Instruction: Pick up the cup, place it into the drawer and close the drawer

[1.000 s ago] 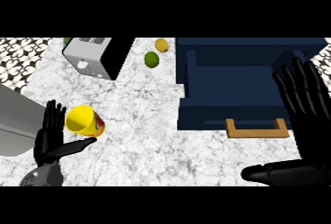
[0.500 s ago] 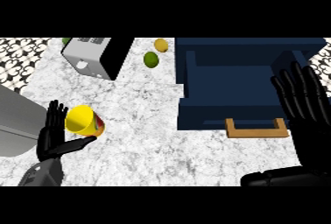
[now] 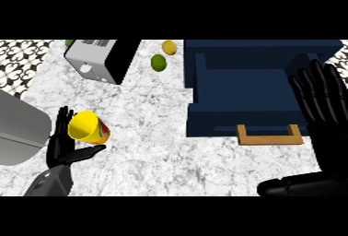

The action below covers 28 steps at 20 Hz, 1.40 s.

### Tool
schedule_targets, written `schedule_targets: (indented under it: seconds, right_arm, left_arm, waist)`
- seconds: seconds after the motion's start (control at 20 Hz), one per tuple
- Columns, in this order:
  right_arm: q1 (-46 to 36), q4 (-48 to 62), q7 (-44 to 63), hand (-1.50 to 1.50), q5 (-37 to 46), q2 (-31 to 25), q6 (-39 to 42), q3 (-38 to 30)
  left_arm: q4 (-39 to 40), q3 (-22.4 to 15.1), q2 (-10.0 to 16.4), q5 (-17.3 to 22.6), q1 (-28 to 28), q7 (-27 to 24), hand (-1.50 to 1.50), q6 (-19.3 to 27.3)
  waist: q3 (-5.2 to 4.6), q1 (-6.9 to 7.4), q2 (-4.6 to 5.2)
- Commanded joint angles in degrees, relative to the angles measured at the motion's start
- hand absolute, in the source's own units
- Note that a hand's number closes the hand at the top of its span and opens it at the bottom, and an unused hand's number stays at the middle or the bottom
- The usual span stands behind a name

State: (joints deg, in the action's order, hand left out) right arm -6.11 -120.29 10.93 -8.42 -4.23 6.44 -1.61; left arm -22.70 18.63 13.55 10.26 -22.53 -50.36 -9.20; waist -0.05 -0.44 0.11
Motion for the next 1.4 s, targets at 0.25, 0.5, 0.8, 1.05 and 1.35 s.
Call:
schedule_targets:
  seconds: [0.25,0.5,0.8,1.05,1.35]
  right_arm:
    - [-2.9,-2.3,4.73,-1.5,0.33,-0.86,-1.21,0.27]
    - [0.0,0.73,-0.42,-1.5,-1.08,-0.98,1.03,-1.97]
    - [2.82,-2.11,0.48,-1.5,-1.37,-0.36,1.09,-1.06]
    - [-0.97,0.84,-0.44,-1.5,0.71,-0.11,0.11,-0.66]
    - [-3.14,1.28,0.95,-1.5,-1.94,-1.44,0.82,-2.72]
  left_arm:
    - [9.56,1.42,1.01,1.07,-4.89,-3.98,-1.5,-3.72]
    - [7.85,0.16,-0.25,1.62,-3.49,-3.79,-1.5,-10.56]
    - [7.62,0.8,-0.4,2.92,-5.35,-4.4,1.5,-14.13]
    - [6.2,0.48,-0.59,2.61,-4.4,-8.61,1.5,-14.31]
    - [5.05,-0.12,-3.41,0.98,-5.67,-13.92,1.5,-6.24]
  waist:
    - [-0.07,-0.39,0.17]
    - [-0.02,-0.18,0.11]
    - [-0.05,-0.5,0.12]
    - [-0.05,-0.15,0.17]
    - [-0.07,-0.35,0.25]
